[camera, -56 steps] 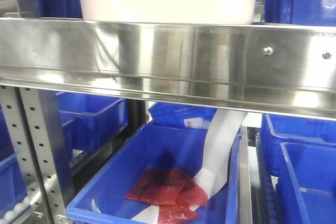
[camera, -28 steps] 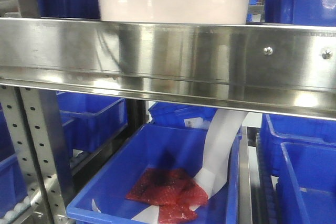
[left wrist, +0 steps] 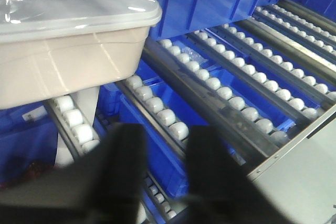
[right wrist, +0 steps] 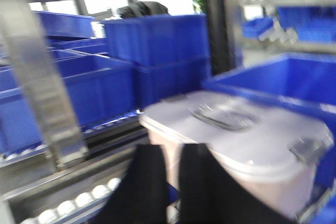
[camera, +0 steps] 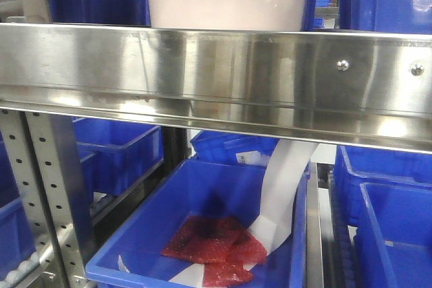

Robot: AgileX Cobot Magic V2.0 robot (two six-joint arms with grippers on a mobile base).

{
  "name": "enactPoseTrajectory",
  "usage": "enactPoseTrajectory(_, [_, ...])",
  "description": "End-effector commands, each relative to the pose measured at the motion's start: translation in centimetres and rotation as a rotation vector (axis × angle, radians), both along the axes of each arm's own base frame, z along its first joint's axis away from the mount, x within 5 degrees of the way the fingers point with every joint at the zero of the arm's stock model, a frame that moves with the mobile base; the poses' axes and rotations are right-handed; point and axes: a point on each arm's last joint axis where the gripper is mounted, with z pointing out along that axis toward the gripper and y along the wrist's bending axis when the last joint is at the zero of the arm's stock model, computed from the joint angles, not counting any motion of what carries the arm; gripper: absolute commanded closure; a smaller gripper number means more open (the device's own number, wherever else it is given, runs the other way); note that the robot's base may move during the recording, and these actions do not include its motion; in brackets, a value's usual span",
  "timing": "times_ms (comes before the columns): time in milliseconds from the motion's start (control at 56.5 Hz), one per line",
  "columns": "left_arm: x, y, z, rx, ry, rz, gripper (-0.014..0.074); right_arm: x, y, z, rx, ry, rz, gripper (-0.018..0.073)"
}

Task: Grab white bin and place on right shelf
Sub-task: 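Lower the bin onto the roller shelf and open both grippers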

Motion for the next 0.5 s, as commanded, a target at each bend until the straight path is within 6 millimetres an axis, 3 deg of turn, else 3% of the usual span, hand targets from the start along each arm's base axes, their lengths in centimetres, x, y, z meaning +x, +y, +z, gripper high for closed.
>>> enactPoseTrajectory(0, [-3.3,-0.7,2.8,-0.034,-0.039,-0.105,0.0701,-2.8,0.2,2.6,0.012,-0.086,0.01,0.0484])
enactPoseTrajectory(18, [-3.4,-0.6,2.9,-0.029,-0.041,-0.103,0.0733,-3.0,0.2,2.7,0.005,-0.082,0.009,0.0486])
enactPoseTrajectory(159, [-3.6,-0.2,2.6,0.015,0.051,-0.015,0.0716,-5.1,0.1,2.4,-0.068,-0.041,-0.033,0.0486])
enactPoseTrajectory(478, [-5.3,1.4,1.3,0.492,0.18,0.47,0.0716,-9.6,-1.5,-2.9,-0.239,0.17,-0.27,0.0486])
